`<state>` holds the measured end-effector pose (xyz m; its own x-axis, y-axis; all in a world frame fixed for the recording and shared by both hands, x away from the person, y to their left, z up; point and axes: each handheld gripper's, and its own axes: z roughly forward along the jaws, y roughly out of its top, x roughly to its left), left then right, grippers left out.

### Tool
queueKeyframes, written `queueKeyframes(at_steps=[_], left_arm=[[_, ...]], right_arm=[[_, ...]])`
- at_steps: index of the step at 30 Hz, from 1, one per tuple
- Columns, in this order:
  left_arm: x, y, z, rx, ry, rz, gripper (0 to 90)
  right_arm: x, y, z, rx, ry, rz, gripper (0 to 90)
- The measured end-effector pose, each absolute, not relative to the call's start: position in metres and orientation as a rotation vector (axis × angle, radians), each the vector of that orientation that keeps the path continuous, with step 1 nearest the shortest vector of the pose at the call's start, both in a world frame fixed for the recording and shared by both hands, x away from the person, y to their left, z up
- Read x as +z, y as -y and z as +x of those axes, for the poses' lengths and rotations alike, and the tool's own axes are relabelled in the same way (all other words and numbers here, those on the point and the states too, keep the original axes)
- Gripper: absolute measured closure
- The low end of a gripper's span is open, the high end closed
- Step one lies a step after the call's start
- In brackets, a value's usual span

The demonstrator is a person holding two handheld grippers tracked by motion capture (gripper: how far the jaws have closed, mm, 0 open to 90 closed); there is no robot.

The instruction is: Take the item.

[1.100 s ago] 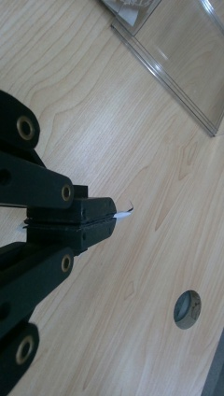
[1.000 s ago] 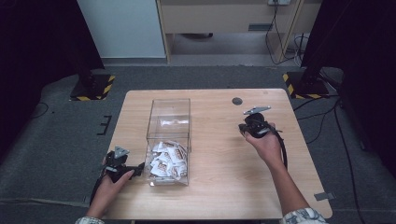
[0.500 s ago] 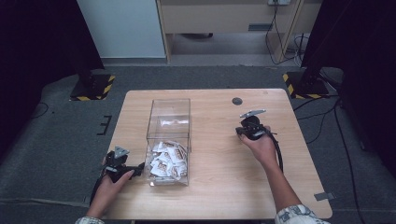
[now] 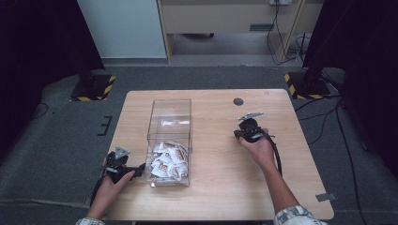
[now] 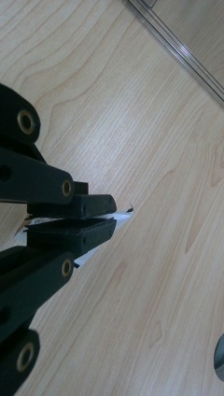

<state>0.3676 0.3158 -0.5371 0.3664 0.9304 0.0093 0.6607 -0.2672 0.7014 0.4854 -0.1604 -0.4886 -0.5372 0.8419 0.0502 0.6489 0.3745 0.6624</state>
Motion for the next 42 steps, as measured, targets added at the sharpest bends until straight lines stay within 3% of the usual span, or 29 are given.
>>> queueKeyframes(at_steps=[32,42], left_arm=[[-0.537,-0.316,0.368,0.574,-1.369,2.024,0.0],[-0.537,-0.316,0.368,0.574,-1.37,2.024,0.0]], right_arm=[[-0.467,0.161,0.474,0.997,-2.264,1.323,49.1],[-0.458,0.163,0.461,1.019,-2.219,1.321,17.3]])
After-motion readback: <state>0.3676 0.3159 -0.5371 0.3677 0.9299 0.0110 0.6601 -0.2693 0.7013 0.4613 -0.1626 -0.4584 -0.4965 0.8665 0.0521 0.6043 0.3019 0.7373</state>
